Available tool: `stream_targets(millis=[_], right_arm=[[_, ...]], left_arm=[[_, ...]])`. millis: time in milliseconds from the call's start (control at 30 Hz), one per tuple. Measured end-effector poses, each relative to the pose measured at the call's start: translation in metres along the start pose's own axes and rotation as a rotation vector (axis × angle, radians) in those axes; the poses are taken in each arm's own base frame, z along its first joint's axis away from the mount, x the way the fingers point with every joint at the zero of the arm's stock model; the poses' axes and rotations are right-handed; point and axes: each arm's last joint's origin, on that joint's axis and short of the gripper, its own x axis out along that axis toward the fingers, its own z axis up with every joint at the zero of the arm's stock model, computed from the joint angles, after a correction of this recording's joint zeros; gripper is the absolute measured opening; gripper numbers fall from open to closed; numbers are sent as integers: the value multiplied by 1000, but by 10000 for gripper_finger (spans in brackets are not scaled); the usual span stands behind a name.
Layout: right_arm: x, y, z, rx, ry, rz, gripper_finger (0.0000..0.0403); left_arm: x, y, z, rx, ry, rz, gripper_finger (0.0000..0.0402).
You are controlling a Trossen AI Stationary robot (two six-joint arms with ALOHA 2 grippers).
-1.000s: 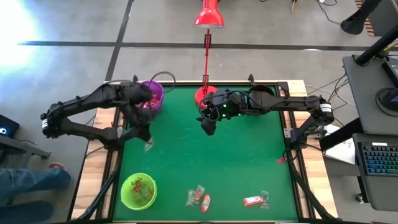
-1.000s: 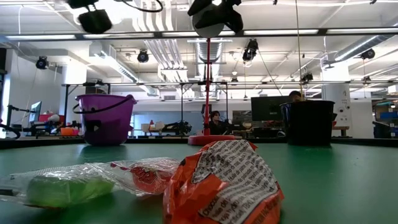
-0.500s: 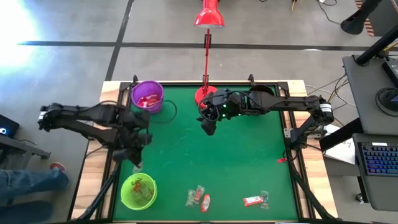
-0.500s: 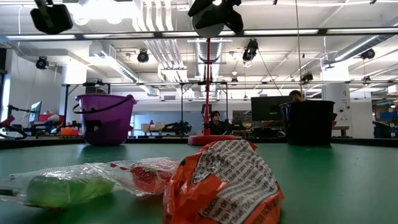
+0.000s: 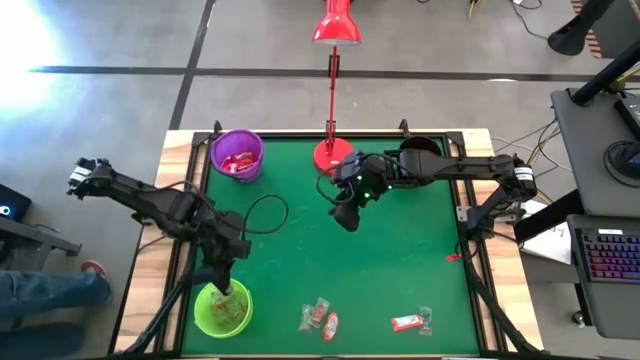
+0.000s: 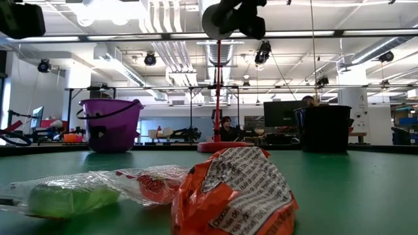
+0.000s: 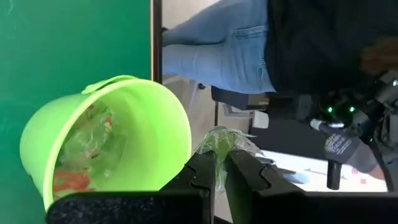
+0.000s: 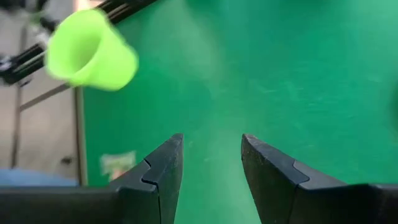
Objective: Sort candy
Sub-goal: Put the green gummy into the light green bucket, then put the orange chocolate into the black bucket
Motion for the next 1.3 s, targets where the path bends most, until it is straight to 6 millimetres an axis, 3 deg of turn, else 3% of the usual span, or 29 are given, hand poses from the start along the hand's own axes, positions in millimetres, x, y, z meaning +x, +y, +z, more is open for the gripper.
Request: stream_targets(millis=[300, 667, 800, 1100, 1300], right_arm=[[4, 28, -16, -77, 78, 78, 169], [16, 85, -55, -286, 187, 176, 174], [40, 95, -63, -372, 198, 191, 169], [128, 94, -96, -455, 398, 213, 153], [160, 108, -116, -522, 471, 238, 160]], left_arm=[[6, 6, 6, -132, -36, 70, 61], [14, 2, 1, -181, -81, 145, 98], [18, 0, -2, -196, -100, 177, 98], [19, 1, -1, -154, -239, 299, 98], [18, 2, -1, -151, -247, 316, 98]])
